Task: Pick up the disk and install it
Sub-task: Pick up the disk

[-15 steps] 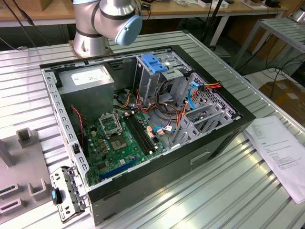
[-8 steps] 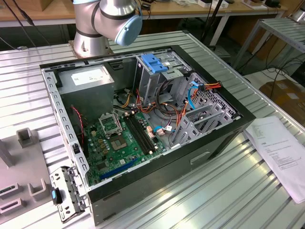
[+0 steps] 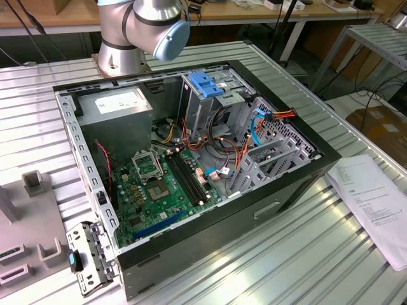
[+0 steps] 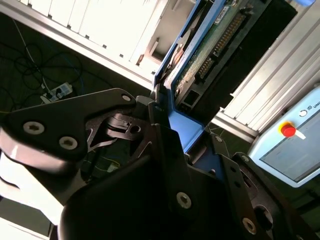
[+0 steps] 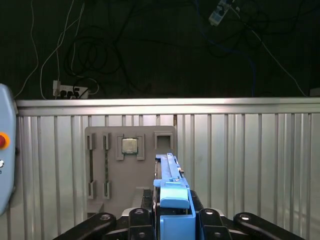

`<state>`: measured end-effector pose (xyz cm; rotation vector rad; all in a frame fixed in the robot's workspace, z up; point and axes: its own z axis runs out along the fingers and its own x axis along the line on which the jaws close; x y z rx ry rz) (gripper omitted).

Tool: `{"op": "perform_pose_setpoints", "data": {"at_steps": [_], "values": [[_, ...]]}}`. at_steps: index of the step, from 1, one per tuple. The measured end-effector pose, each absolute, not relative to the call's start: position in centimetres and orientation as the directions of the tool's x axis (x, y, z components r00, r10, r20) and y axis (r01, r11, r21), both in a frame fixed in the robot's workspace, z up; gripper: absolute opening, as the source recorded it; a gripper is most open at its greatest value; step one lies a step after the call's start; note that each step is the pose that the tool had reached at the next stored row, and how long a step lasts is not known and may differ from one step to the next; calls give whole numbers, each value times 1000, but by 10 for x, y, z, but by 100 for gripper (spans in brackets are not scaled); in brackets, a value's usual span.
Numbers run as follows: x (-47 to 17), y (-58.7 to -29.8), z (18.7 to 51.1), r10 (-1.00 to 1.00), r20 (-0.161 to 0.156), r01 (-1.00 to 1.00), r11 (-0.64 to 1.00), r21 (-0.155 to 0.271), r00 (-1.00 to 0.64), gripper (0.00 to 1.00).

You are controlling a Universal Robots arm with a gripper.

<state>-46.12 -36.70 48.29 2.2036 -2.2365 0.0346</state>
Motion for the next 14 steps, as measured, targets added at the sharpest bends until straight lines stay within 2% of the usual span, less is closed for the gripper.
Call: {"op": "perform_pose_setpoints", "data": {"at_steps": [14], "values": [[-449,-367,483,-1000,17,-1000,15,-14,-15,37]]}}
